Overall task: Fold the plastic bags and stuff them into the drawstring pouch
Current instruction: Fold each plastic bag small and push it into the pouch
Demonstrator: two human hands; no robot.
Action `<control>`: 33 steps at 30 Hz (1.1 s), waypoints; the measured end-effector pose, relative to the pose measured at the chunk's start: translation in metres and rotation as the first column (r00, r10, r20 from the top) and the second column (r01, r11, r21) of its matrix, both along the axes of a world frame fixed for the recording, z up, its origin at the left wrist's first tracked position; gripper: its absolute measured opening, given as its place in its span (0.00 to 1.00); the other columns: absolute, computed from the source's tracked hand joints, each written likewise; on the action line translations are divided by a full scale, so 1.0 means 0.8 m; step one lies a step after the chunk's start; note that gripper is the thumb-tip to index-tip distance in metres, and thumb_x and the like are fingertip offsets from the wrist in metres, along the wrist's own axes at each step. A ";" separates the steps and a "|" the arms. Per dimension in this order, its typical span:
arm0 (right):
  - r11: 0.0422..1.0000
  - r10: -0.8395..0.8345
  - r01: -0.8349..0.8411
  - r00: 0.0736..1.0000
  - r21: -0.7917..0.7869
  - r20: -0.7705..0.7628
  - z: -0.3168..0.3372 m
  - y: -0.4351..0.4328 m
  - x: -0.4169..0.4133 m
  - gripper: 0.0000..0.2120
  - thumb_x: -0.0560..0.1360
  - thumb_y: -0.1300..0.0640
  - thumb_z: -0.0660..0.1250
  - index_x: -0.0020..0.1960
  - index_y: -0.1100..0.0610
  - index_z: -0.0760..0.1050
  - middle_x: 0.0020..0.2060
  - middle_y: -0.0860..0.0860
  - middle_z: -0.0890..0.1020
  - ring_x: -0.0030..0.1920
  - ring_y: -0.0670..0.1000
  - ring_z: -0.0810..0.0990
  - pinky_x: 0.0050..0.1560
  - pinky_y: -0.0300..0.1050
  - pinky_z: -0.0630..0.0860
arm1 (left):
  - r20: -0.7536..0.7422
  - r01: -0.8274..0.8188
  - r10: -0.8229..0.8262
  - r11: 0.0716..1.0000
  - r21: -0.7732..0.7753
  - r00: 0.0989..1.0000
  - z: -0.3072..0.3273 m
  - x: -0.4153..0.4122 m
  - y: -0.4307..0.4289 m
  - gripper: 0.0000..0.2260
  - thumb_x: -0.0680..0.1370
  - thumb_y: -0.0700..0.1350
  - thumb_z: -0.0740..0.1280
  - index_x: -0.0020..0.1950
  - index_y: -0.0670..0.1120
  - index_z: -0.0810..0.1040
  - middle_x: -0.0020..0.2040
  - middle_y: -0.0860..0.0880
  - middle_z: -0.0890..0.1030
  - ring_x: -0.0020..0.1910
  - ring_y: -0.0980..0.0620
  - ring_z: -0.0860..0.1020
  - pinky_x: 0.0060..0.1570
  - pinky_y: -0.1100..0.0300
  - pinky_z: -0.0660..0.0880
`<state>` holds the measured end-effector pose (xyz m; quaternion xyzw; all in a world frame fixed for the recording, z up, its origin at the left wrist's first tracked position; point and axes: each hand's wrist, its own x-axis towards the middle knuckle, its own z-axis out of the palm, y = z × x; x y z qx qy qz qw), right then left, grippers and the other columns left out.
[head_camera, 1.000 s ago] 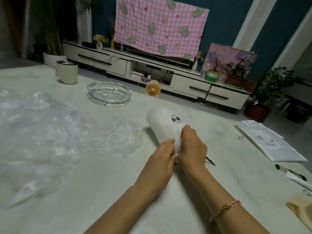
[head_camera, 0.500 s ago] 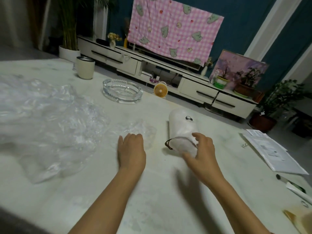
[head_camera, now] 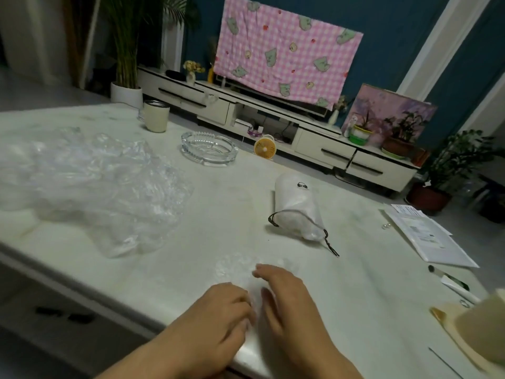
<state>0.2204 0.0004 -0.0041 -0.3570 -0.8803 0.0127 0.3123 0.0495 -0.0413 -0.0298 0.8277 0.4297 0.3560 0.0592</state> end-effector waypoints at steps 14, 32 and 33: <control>0.955 -0.211 0.163 0.961 -0.248 -0.181 0.043 0.004 0.010 0.08 0.77 0.63 0.63 0.54 0.56 0.78 0.47 0.45 0.79 0.48 0.46 0.77 0.51 0.39 0.72 | -0.064 -0.269 0.262 0.922 -0.278 0.963 0.042 0.021 0.023 0.27 0.75 0.55 0.45 0.69 0.48 0.70 0.69 0.51 0.71 0.69 0.54 0.66 0.65 0.64 0.57; 0.939 -0.087 0.089 0.996 -0.333 0.019 0.012 -0.025 0.001 0.22 0.78 0.48 0.49 0.67 0.53 0.69 0.67 0.47 0.71 0.68 0.36 0.64 0.67 0.27 0.54 | -0.432 -0.515 0.406 0.840 -0.170 0.805 0.028 0.044 0.022 0.26 0.76 0.48 0.47 0.63 0.38 0.77 0.67 0.39 0.73 0.67 0.42 0.71 0.64 0.47 0.68; 0.929 -0.069 0.116 0.987 -0.350 0.145 0.003 -0.018 -0.008 0.23 0.81 0.47 0.48 0.72 0.53 0.63 0.73 0.49 0.64 0.73 0.41 0.56 0.71 0.31 0.47 | -0.481 -0.524 0.387 0.830 -0.189 0.786 0.020 0.043 0.025 0.31 0.77 0.52 0.40 0.73 0.39 0.65 0.75 0.40 0.61 0.74 0.43 0.59 0.72 0.48 0.56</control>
